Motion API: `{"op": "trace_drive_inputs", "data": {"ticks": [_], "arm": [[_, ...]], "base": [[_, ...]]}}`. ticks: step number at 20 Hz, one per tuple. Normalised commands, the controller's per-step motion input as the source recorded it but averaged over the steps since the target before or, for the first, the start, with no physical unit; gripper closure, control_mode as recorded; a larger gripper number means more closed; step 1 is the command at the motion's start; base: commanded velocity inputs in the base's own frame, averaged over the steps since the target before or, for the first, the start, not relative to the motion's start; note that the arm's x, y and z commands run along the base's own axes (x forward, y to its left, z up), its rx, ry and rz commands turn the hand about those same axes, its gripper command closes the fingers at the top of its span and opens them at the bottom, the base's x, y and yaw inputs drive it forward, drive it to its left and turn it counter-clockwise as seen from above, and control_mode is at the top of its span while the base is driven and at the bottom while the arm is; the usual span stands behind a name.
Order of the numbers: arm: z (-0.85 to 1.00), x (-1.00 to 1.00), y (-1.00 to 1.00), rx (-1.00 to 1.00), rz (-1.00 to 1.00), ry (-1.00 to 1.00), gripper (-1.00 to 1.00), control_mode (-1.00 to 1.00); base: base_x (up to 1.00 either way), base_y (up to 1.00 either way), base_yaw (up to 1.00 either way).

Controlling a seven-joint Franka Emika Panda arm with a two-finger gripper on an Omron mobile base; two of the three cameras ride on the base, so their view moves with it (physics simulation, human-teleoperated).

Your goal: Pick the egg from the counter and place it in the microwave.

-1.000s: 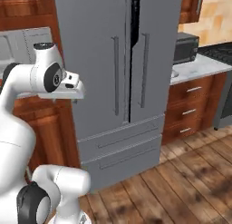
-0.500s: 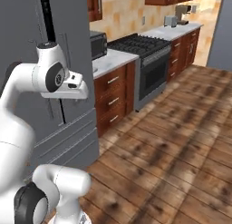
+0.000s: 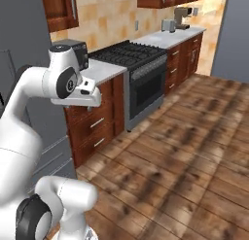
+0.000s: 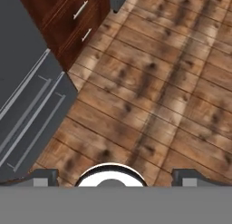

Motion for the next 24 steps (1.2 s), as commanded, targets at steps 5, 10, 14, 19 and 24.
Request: {"op": "trace_drive_inputs", "data": {"ticks": [5, 10, 14, 19, 24], "arm": [[0.0, 0.0, 0.0, 0.0, 0.0, 0.0, -1.0, 1.0], [0.0, 0.0, 0.0, 0.0, 0.0, 0.0, -1.0, 1.0], [0.0, 0.0, 0.0, 0.0, 0.0, 0.0, -1.0, 1.0], [0.0, 0.0, 0.0, 0.0, 0.0, 0.0, -1.0, 1.0], [0.0, 0.0, 0.0, 0.0, 0.0, 0.0, -1.0, 1.0]], "base": [[1.0, -0.09, 0.05], [1.0, -0.01, 0.22], [1.0, 0.0, 0.4], [1.0, 0.0, 0.51], [1.0, -0.06, 0.65]]}}
